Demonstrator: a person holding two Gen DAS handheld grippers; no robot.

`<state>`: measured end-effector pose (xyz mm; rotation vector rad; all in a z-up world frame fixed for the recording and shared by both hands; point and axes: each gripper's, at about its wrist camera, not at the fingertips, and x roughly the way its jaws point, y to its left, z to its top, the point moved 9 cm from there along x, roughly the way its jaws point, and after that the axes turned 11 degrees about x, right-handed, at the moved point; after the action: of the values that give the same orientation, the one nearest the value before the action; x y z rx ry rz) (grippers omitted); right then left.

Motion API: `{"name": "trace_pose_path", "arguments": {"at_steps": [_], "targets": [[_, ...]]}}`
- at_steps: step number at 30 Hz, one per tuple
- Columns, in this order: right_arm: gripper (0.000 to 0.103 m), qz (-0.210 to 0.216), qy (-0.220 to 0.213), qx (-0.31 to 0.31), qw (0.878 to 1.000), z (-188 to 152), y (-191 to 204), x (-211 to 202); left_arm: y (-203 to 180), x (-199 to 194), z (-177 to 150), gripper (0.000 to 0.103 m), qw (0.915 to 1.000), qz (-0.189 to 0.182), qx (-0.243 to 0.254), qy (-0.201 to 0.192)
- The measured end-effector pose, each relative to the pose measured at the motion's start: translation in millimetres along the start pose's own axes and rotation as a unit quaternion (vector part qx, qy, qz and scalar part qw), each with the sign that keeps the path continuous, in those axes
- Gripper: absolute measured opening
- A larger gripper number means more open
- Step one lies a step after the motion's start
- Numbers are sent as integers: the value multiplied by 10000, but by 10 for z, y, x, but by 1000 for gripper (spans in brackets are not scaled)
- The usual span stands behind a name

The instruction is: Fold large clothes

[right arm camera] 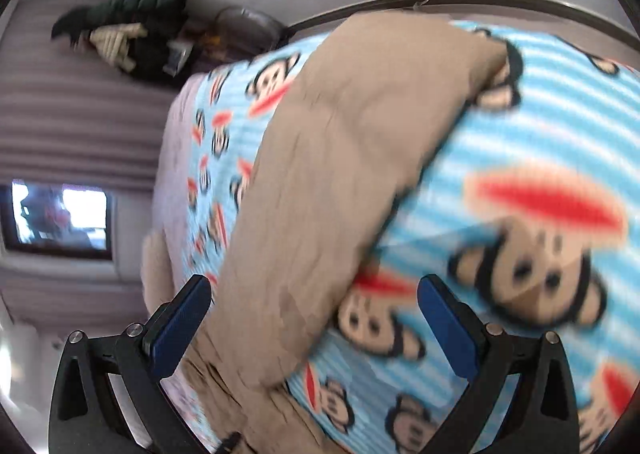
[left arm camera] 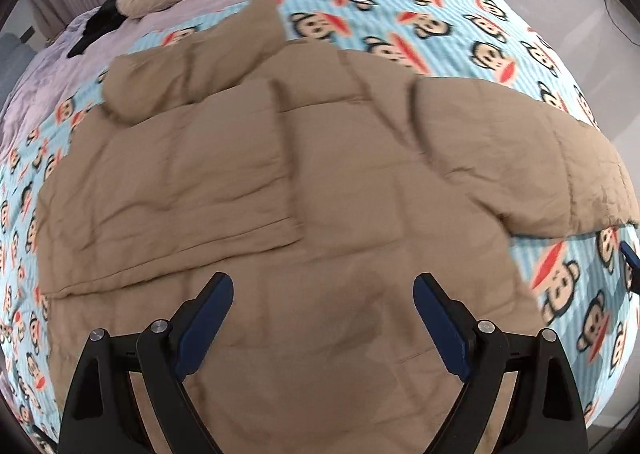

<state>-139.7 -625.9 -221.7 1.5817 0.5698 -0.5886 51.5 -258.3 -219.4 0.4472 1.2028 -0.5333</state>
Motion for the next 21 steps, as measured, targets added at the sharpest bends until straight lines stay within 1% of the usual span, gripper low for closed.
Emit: {"name": "trace_pose_path", "arguments": {"at_steps": [2, 5, 8, 11, 12, 13, 14, 16, 17, 19, 20, 21], "targets": [[103, 271, 33, 281, 9992, 163, 21, 48, -130, 0, 73, 92, 10000, -8, 91, -1], [103, 592, 116, 571, 9965, 277, 59, 106, -221, -3, 137, 92, 9998, 11, 178, 27], [103, 878, 152, 684, 9937, 382, 153, 209, -225, 5, 171, 92, 9998, 44, 153, 136], [100, 1072, 185, 952, 9895, 479, 216, 342, -174, -21, 192, 92, 9998, 108, 55, 133], [95, 1068, 207, 1007, 9889, 479, 228, 377, -159, -26, 196, 92, 9998, 126, 32, 127], [83, 1056, 251, 1029, 9887, 467, 240, 413, -143, -35, 203, 92, 9998, 158, 12, 120], [76, 1028, 331, 1042, 9887, 458, 245, 457, -129, -40, 202, 92, 9998, 181, 6, 119], [58, 964, 449, 1084, 9884, 442, 220, 525, -101, -46, 195, 92, 9997, 217, -8, 135], [50, 923, 486, 1133, 9881, 443, 204, 562, -84, -51, 186, 92, 9996, 236, -36, 145], [13, 915, 568, 1145, 9876, 428, 192, 602, -48, -65, 171, 92, 9995, 258, -113, 151], [9, 896, 595, 1113, 9880, 416, 205, 617, -29, -73, 164, 92, 9994, 264, -155, 153], [9, 922, 609, 1054, 9883, 403, 238, 614, -9, -81, 157, 92, 9993, 274, -194, 158]]}}
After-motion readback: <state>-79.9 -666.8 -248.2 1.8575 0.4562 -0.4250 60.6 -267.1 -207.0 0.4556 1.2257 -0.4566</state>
